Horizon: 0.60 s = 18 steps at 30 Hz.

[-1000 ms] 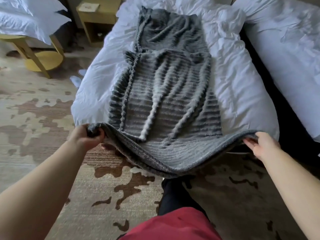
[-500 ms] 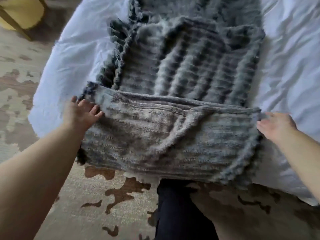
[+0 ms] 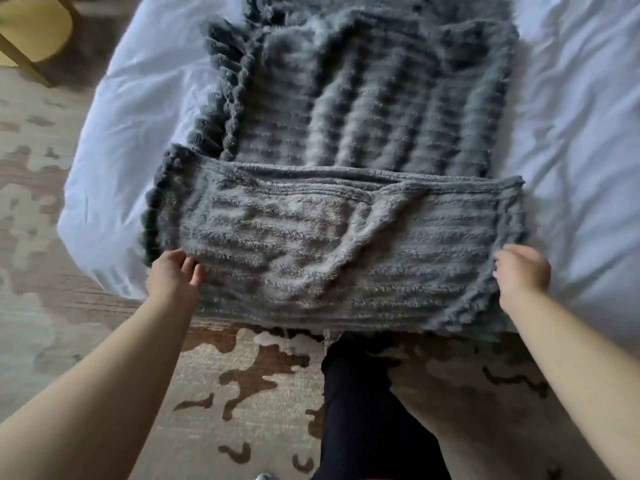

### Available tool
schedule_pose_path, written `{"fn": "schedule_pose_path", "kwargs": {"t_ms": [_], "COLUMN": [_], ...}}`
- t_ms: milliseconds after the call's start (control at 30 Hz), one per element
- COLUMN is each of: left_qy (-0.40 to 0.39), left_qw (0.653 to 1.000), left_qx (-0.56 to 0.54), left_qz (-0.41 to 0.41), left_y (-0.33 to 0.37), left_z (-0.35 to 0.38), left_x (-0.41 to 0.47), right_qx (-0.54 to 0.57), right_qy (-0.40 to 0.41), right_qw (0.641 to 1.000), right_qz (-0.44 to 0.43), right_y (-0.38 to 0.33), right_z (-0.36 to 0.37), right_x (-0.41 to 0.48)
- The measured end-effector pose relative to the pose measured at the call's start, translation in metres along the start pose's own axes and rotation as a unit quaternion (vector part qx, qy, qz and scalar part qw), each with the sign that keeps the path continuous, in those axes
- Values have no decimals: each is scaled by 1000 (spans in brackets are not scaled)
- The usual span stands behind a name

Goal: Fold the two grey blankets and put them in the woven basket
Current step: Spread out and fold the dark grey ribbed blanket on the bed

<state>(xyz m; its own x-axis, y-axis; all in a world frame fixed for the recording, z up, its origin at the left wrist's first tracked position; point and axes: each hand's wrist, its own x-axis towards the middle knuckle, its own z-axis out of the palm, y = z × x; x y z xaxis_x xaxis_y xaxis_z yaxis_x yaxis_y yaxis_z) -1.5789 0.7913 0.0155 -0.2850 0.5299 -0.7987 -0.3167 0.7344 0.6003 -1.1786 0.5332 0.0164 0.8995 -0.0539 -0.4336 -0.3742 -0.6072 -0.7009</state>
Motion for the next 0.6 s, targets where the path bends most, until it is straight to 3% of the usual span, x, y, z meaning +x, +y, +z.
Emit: {"fn": "schedule_pose_path", "kwargs": {"t_ms": [67,133,267,500,600], "left_qy": [17,51,28,-71,-85], "left_qw": [999,994,988,969,963], "left_qx": [22,43,44,-139,-173], "left_qz": [-40,-82,-145,-191,-187], "left_y": [-29,-59,-99,-117,-109], "left_z": [-21,-41,-55,-35,-23], "left_x": [2,4,19,59,52], "right_qx": [29,45,122,350,407], "right_qy": [-20,-59,-191,-105,-109], "right_qw": [998,983,903,844,820], "right_qz": [54,166,364,392,388], "right_y": [37,78,144,177,170], "right_z": [-4,-7,-4,21,23], "right_x": [-19,-36,-52,-7,-1]}}
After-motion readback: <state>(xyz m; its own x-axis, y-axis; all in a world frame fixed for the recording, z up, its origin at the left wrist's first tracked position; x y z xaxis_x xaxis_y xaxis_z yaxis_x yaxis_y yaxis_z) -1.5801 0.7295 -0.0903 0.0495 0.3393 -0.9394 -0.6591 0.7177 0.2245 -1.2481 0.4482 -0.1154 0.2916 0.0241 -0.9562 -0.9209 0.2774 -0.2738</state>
